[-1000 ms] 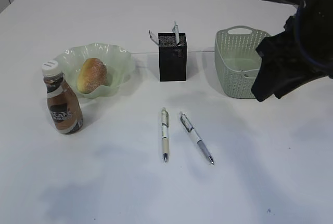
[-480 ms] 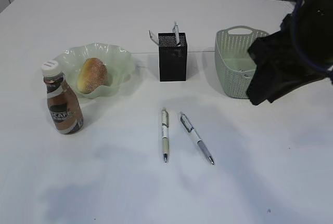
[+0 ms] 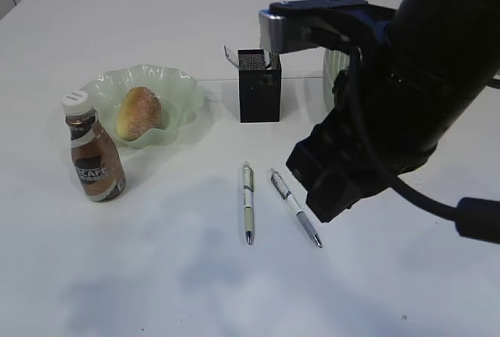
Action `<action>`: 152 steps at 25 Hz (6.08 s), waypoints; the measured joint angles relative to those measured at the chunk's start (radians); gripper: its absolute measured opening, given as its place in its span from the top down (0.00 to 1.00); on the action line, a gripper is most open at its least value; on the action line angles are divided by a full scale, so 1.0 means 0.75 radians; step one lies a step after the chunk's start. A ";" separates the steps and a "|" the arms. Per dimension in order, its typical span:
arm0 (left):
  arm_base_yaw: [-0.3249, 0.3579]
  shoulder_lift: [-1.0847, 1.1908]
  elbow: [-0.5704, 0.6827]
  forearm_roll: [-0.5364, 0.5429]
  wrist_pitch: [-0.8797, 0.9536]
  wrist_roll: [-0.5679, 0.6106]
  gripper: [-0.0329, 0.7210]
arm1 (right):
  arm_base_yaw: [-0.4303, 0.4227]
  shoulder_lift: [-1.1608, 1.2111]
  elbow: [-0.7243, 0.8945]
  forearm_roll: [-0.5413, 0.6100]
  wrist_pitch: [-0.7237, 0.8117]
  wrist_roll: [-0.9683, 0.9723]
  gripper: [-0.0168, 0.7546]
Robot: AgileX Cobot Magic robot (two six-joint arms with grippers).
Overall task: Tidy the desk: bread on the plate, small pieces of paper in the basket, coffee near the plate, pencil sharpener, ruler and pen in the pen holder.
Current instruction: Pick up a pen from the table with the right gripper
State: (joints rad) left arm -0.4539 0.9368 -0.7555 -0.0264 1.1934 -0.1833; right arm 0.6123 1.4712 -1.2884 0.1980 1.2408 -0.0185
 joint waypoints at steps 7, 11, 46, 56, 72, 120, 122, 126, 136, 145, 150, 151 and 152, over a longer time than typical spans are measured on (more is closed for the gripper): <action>0.000 0.000 0.000 -0.002 0.000 0.000 0.42 | 0.006 0.022 0.000 -0.264 0.000 0.259 0.66; 0.000 0.000 0.000 -0.002 0.002 0.000 0.42 | 0.006 0.043 0.000 -0.293 0.000 0.342 0.66; 0.000 0.000 0.000 -0.002 0.024 0.000 0.42 | -0.146 0.572 -0.327 -0.309 -0.282 0.338 0.47; 0.000 0.000 0.000 -0.002 0.024 0.000 0.42 | -0.187 0.680 -0.361 -0.323 -0.247 0.266 0.47; 0.000 0.000 0.000 -0.002 0.024 0.000 0.42 | -0.187 0.916 -0.512 -0.264 -0.258 0.203 0.47; 0.000 0.000 0.000 -0.002 0.049 0.000 0.42 | -0.187 1.081 -0.636 -0.264 -0.197 0.157 0.52; 0.000 0.000 0.000 -0.002 0.049 0.000 0.42 | -0.187 1.081 -0.636 -0.264 -0.197 0.157 0.52; 0.000 0.000 0.000 -0.002 0.049 0.000 0.42 | -0.192 1.081 -0.636 -0.264 -0.199 0.157 0.52; 0.000 0.000 0.000 -0.002 0.050 0.000 0.42 | -0.197 1.106 -0.636 -0.240 -0.201 0.153 0.53; 0.000 0.000 0.000 -0.002 0.050 0.000 0.42 | -0.216 1.106 -0.636 -0.237 -0.214 0.151 0.61; 0.000 0.000 0.000 -0.002 0.050 0.000 0.42 | -0.225 1.108 -0.636 -0.237 -0.219 0.151 0.64; 0.000 0.000 0.000 -0.002 0.050 0.000 0.42 | -0.227 1.111 -0.636 -0.234 -0.219 0.147 0.66; 0.000 0.000 0.000 -0.002 0.050 0.000 0.42 | -0.227 1.118 -0.636 -0.225 -0.219 0.141 0.67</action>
State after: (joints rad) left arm -0.4539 0.9368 -0.7555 -0.0280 1.2307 -0.1833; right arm 0.4421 2.3094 -1.7654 0.0295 1.0762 0.0874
